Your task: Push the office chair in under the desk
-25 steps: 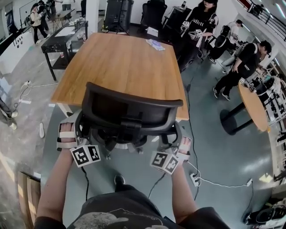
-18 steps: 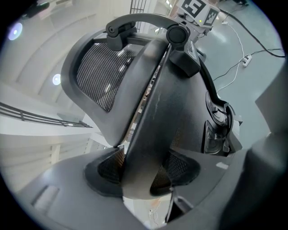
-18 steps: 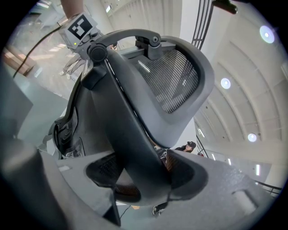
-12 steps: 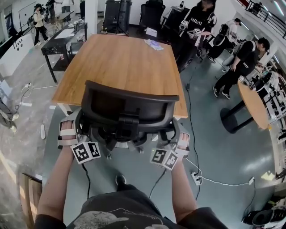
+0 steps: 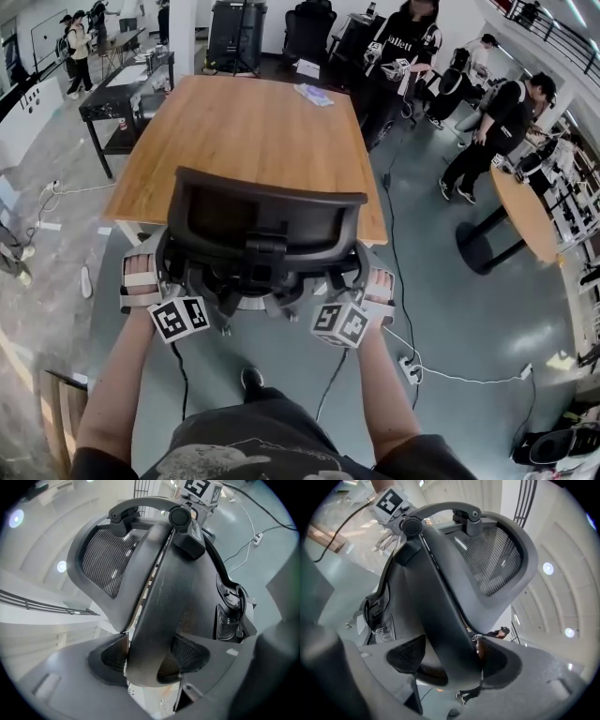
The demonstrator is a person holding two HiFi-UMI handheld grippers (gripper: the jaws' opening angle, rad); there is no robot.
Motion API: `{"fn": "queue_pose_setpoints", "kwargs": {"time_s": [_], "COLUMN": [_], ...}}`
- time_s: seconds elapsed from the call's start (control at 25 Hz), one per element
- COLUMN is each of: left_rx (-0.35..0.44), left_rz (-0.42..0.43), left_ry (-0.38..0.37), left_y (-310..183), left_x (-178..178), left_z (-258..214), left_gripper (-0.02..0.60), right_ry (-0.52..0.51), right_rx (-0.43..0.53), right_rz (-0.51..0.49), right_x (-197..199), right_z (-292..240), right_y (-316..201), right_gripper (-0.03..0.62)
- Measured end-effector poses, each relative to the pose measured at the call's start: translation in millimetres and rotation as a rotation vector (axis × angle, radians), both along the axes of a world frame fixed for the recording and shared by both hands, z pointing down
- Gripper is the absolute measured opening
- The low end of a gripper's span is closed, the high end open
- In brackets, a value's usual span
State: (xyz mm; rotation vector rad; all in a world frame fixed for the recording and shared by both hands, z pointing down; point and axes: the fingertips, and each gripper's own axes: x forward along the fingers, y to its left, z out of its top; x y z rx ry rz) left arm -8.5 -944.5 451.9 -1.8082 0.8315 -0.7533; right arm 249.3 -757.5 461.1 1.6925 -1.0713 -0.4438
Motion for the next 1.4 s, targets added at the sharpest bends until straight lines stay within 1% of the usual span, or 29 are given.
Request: {"fn": "queue_pose_setpoints", "kwargs": {"time_s": [0.04,0.16,0.2,0.24,0.28,0.52,0.72,0.76,0.8,0.92,1.0,1.12,1.24,1.32,1.4], "left_rx": [0.012,0.016,0.005,-0.007,-0.014,-0.031,-0.052,-0.059,-0.069,-0.111,-0.124,-0.124,-0.121,-0.119,-0.133], "left_rz": [0.001,0.0,-0.007,-0.016,-0.026,-0.046,-0.053,-0.058,-0.064,-0.072,-0.063,-0.04,-0.022,-0.011,0.001], "left_ry": [0.005,0.024,0.032,0.037,0.042,0.087,0.104,0.114,0.135,0.226,0.283,0.337,0.397,0.435,0.481], "left_y": [0.7,1.3,0.2,-1.3,-2.5,0.9,22.1,29.7,38.0,66.3,87.7,114.4,134.9,147.9,161.6], "left_x": [-0.8,-2.4,-3.1,-4.0,-5.2,-18.9,-41.1,-47.6,-54.7,-75.7,-86.5,-102.0,-121.2,-134.6,-146.5], "left_z": [-0.5,-1.8,-1.7,-1.7,-2.2,-10.5,-12.5,-16.6,-20.3,-22.6,-25.9,-32.9,-40.3,-46.0,-52.6], "left_gripper": [0.301,0.318,0.343,0.386,0.41,0.41,0.408,0.4,0.378,0.317,0.302,0.26,0.216,0.193,0.148], "right_ry": [-0.007,-0.013,-0.01,-0.009,-0.011,-0.029,-0.071,-0.079,-0.088,-0.108,-0.126,-0.153,-0.184,-0.224,-0.264], "right_rx": [-0.009,0.001,0.007,0.012,0.015,0.032,0.047,0.057,0.071,0.12,0.156,0.216,0.235,0.255,0.288], "right_rz": [0.006,0.024,0.03,0.036,0.041,0.067,0.087,0.089,0.088,0.081,0.079,0.08,0.093,0.107,0.118], "right_x": [-0.4,-0.8,-0.6,-0.5,-0.5,-4.8,-20.8,-26.2,-32.2,-54.3,-70.6,-96.6,-123.1,-140.5,-157.2], "right_z": [1.4,-1.6,-3.1,-4.3,-4.9,-8.9,-9.3,-12.5,-16.6,-24.8,-28.4,-37.2,-39.4,-40.6,-44.1], "right_y": [-0.6,1.5,2.8,4.2,5.7,14.9,37.0,41.7,46.3,63.5,77.8,96.4,114.3,128.5,144.1], "right_gripper": [0.342,0.36,0.362,0.364,0.367,0.367,0.367,0.367,0.367,0.36,0.353,0.311,0.277,0.246,0.216]}}
